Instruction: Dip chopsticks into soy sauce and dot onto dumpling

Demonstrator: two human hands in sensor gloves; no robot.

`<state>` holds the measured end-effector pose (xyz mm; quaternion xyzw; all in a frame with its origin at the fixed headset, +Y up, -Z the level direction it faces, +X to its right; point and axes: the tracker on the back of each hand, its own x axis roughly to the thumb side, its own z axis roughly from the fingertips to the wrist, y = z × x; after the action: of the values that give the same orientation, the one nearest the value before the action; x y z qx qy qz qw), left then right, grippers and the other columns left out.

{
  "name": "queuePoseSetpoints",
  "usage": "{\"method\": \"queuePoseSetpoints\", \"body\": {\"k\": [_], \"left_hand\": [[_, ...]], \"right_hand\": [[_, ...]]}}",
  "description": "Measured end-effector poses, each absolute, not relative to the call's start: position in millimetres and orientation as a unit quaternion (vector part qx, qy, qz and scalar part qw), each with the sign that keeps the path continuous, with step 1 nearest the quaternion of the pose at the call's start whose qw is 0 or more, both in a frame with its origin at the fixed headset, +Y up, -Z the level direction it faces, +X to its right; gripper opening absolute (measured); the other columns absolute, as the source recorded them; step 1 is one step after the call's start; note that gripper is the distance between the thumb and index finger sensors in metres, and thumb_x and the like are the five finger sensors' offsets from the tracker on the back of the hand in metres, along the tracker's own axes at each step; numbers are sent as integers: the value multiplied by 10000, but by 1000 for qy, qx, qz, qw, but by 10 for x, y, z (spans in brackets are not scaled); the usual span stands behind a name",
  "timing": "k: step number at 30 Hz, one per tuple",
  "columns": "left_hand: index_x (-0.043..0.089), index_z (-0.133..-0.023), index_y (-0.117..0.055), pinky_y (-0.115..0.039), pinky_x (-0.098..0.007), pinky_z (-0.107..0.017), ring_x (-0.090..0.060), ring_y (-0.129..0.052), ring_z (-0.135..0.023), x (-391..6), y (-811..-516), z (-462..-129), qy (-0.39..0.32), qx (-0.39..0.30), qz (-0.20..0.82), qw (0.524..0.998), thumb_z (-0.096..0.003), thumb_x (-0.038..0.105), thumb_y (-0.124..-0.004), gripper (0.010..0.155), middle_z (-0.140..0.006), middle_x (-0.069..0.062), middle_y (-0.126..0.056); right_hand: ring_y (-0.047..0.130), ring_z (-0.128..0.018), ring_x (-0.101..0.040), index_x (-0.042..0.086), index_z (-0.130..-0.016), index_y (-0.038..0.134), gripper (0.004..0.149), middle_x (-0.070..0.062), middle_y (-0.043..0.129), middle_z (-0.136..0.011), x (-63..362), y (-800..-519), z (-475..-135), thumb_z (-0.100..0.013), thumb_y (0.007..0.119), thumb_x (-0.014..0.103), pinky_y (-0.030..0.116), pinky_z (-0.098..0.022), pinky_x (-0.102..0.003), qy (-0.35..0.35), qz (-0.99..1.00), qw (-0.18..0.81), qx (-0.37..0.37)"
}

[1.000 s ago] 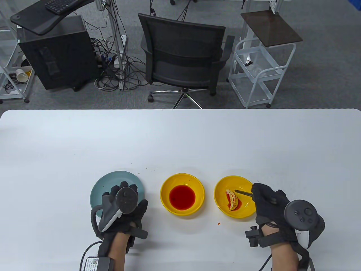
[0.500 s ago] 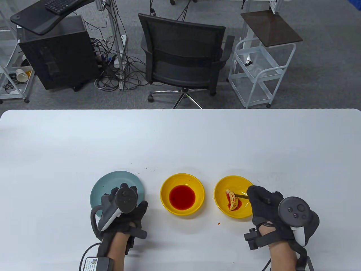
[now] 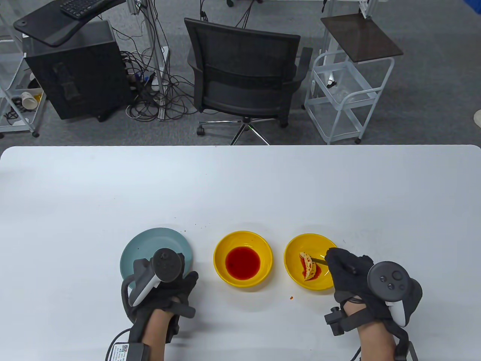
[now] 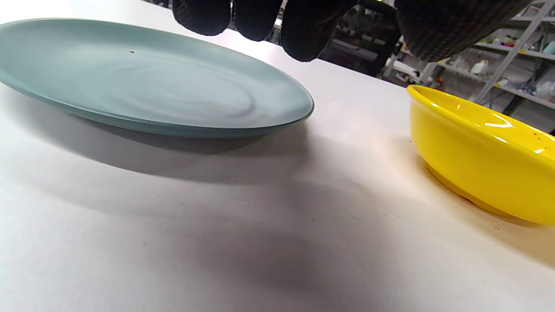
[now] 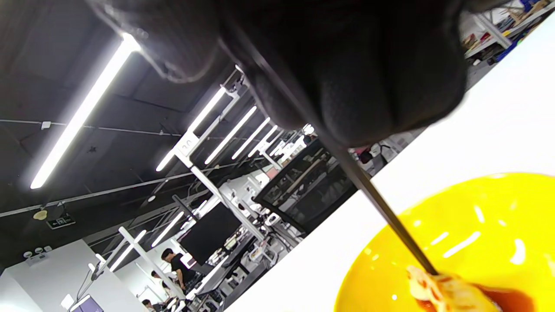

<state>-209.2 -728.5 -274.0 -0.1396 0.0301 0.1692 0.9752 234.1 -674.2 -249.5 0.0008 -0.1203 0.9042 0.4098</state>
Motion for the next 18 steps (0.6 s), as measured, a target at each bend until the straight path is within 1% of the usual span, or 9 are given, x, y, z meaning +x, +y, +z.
{"method": "queuePoseSetpoints", "body": {"k": [5, 9, 18], "left_hand": [[195, -1102, -590, -382, -720, -724, -467, -559, -1065, -2088, -7303, -2743, 25, -160, 179, 971, -480, 636, -703, 771, -1181, -89, -479], [193, -1101, -591, -383, -719, -723, -468, -556, -1064, -2083, -7273, -2740, 24, -142, 170, 975, -478, 635, -705, 773, -1180, -90, -478], [192, -1102, -584, -377, -720, -722, -469, -547, -1065, -2094, -7270, -2734, 27, -138, 175, 974, -479, 633, -706, 773, -1180, -92, -471]], "right_hand": [[949, -593, -483, 76, -790, 875, 568, -215, 994, -673, 2325, -6745, -2498, -439, 727, 497, 491, -656, -769, -114, 904, 412, 8], [948, -595, -483, 71, -794, 870, 574, -215, 992, -675, 2309, -6746, -2500, -439, 727, 499, 488, -657, -770, -115, 905, 409, 13], [947, -598, -485, 72, -795, 871, 574, -216, 992, -677, 2285, -6747, -2498, -439, 727, 498, 486, -658, -771, -117, 906, 405, 18]]}}
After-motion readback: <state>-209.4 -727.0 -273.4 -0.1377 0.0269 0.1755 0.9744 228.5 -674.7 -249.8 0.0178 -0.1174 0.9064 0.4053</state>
